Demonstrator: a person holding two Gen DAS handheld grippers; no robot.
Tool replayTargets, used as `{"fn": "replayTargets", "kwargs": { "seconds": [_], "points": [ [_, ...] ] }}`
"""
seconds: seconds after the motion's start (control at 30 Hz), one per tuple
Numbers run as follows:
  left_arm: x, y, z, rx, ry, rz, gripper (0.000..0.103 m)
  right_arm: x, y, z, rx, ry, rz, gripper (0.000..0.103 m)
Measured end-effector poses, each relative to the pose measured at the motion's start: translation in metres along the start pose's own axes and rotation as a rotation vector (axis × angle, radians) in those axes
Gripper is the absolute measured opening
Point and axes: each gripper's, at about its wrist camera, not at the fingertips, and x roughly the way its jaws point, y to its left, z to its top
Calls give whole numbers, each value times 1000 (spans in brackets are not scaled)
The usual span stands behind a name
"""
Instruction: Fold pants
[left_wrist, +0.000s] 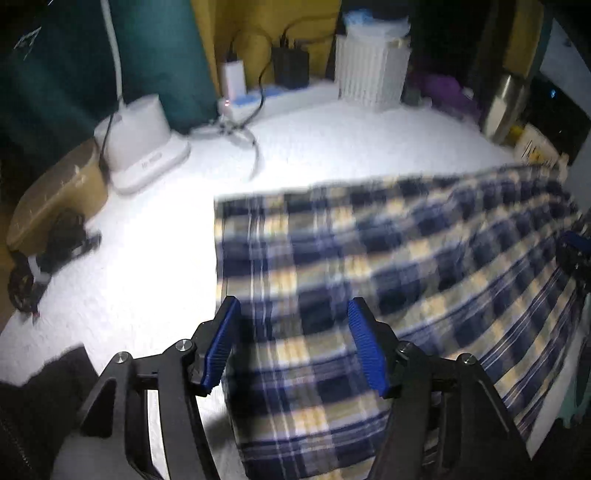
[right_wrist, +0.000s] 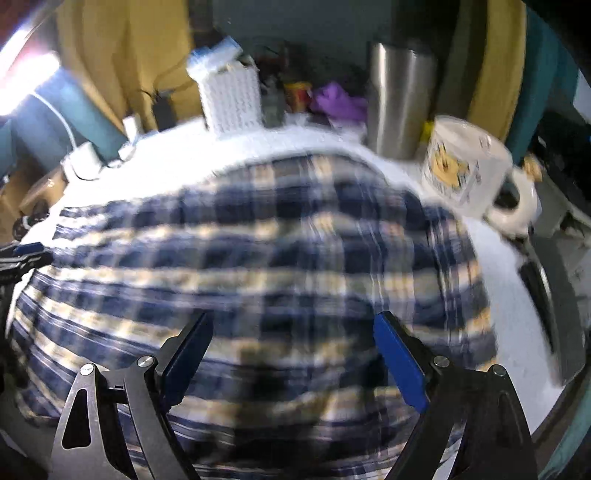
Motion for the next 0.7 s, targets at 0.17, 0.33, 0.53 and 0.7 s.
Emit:
{"fn": "replayTargets", "kwargs": {
  "seconds": [0.17, 0.33, 0.53, 0.7],
  "points": [
    [0, -27, 28, 48, -51, -85, 61, 18, 30, 30, -37, -37, 78, 90],
    [23, -60, 45, 113, -30, -145, 61, 51, 55, 61, -47, -36, 134, 90],
    [55, -77, 59, 134, 24, -142, 61, 91, 54, 72, -18, 33, 108, 90],
    [70, -75, 65, 162, 18, -72, 64, 103, 49, 70, -9, 76, 101, 89]
  ]
}}
